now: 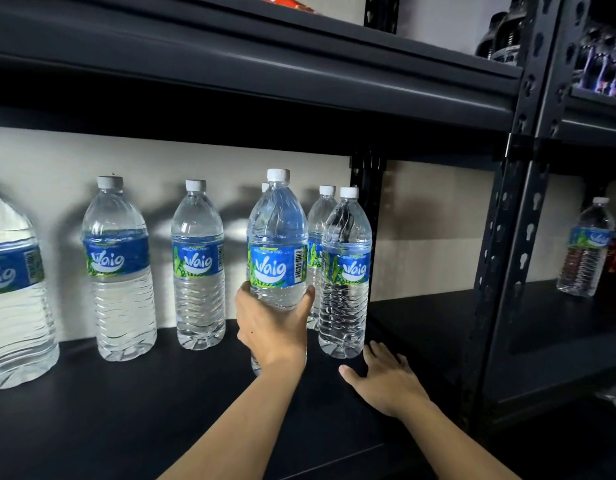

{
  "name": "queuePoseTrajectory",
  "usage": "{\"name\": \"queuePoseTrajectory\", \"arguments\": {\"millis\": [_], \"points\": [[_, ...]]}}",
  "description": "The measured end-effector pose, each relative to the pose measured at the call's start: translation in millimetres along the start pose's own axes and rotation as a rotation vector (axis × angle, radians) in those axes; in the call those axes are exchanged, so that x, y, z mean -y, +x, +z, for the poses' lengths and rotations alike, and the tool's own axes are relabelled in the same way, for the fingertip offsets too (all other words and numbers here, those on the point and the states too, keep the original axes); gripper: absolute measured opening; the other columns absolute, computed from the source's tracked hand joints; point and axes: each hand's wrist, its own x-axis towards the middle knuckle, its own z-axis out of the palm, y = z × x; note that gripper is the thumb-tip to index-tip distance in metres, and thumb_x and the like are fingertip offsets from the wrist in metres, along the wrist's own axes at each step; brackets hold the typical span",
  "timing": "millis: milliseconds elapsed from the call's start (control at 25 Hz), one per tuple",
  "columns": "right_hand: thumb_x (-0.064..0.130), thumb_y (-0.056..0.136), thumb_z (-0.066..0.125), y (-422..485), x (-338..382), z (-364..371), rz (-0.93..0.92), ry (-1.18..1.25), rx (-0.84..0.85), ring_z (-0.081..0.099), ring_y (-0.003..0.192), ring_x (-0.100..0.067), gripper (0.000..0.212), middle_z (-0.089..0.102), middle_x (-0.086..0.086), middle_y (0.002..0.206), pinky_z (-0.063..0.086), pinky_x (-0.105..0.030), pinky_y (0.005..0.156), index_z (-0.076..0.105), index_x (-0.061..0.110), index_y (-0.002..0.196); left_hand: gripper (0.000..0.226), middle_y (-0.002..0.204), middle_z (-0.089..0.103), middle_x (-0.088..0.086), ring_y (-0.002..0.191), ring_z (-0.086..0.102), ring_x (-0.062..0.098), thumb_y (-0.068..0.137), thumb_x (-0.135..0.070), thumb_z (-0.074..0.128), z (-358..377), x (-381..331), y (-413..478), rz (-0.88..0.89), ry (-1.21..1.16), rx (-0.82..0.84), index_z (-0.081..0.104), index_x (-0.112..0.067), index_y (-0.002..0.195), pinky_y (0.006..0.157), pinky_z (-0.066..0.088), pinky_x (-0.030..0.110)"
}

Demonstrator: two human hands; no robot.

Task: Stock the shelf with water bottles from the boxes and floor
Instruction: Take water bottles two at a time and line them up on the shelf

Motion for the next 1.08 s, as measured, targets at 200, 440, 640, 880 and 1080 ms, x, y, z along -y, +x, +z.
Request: {"name": "queuePoseTrajectory", "arguments": {"millis": [200,440,640,880,1080], "points": [[0.068,0.094,0.025,-2,2,-1,0.000,0.002,0.002,-0.005,0.151,-0.013,0.086,-0.001,-0.002,0.166,-0.001,-0.039,0.122,0.007,0.013,0.158,0.094,0.121,0.055,0.005,0.121,0.051,0.028,0.058,-0.051,0.087,7,16,-6,-0.021,0.019,0.022,0.044,-0.008,0.130,0.099,0.041,0.045],[0.068,0.094,0.025,-2,2,-3,0.006,-0.029,0.007,-0.004,0.151,-0.013,0.086,-0.001,-0.001,0.165,0.001,-0.038,0.123,0.008,0.013,0.158,0.115,0.132,0.040,0.005,0.130,0.036,0.023,0.054,-0.039,0.092,-2,30,-16,0.052,-0.008,0.188,0.027,-0.008,0.144,0.106,0.034,0.035],[0.071,0.093,0.027,-4,2,-2,-0.018,-0.012,-0.036,0.000,0.152,-0.013,0.087,0.004,0.000,0.165,0.004,-0.038,0.123,0.011,0.015,0.158,0.092,0.117,0.060,-0.010,0.110,0.060,0.012,0.052,-0.022,0.087,-34,67,-12,0.069,0.037,0.508,0.037,-0.048,0.124,0.098,0.048,0.032],[0.072,0.091,0.028,-2,1,-1,-0.015,-0.006,-0.052,0.001,0.152,-0.013,0.088,0.005,0.000,0.165,0.003,-0.038,0.123,0.012,0.016,0.158,0.088,0.107,0.054,-0.012,0.099,0.058,0.008,0.047,-0.042,0.090,-35,74,-13,0.097,0.144,0.459,0.050,-0.027,0.125,0.091,0.046,0.025],[0.073,0.090,0.029,-2,1,-1,-0.012,0.003,-0.061,0.000,0.152,-0.013,0.089,0.005,0.000,0.165,0.001,-0.039,0.123,0.013,0.017,0.158,0.100,0.111,0.036,-0.006,0.114,0.045,0.016,0.052,-0.041,0.091,-20,75,-15,0.112,0.188,0.404,0.043,-0.012,0.135,0.097,0.040,0.024]]}}
